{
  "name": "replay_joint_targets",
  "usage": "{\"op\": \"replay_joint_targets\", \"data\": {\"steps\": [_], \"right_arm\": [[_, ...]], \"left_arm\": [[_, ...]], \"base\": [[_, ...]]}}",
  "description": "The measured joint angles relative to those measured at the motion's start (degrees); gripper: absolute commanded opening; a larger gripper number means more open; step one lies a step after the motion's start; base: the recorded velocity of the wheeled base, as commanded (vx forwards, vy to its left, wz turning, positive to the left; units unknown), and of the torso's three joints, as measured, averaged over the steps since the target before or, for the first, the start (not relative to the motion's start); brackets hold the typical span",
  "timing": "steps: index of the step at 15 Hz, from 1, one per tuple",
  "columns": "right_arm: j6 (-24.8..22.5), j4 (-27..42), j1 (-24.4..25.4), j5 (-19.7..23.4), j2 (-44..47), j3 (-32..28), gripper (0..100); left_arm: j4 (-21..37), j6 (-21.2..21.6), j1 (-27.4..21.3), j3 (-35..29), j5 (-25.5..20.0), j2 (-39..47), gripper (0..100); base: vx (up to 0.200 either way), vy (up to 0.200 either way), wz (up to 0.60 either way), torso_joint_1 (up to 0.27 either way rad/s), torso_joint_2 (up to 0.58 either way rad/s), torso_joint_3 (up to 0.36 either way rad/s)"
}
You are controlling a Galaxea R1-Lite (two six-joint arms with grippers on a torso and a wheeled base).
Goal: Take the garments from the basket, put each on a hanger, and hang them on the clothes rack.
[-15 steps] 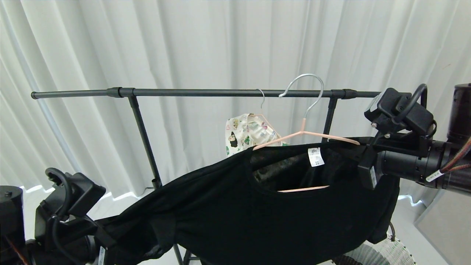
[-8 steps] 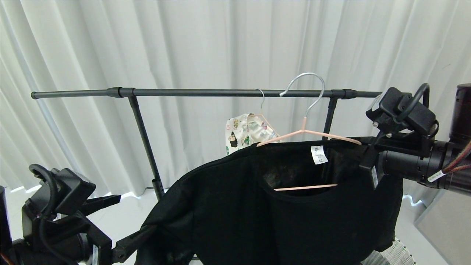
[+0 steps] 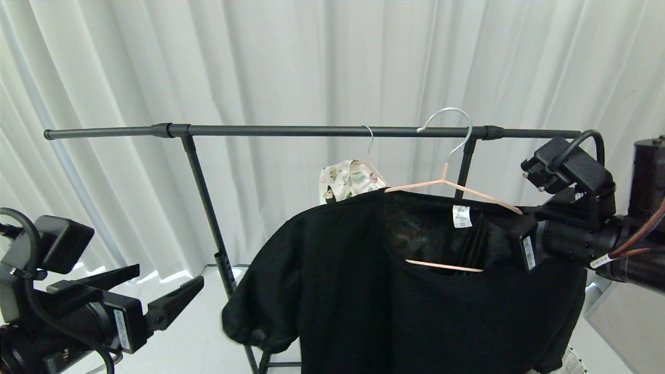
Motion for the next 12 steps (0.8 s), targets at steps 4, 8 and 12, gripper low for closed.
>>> {"op": "replay_joint_targets", "data": {"steps": [4,8,12], "right_arm": [[4.39,1.02,0.07,-7.97,-0.16,4.71,0],[9.17,5.42,-0.21,-11.34,-2.39,10.58,0],[9.78,7.70,-6.33,-14.79,-6.85,18.57,0]], "left_arm": [[0.05,-1.95,-0.04,-1.62,8.13,1.30,100],[0.02,-1.87,-0.04,-2.40,12.62,3.73,100],[0.05,-0.96,-0.28,-2.91,12.67,4.86,100]], "base": [[0.000,0.000,0.00,0.000,0.00,0.000],[0.000,0.000,0.00,0.000,0.00,0.000],[0.000,0.000,0.00,0.000,0.00,0.000]]}}
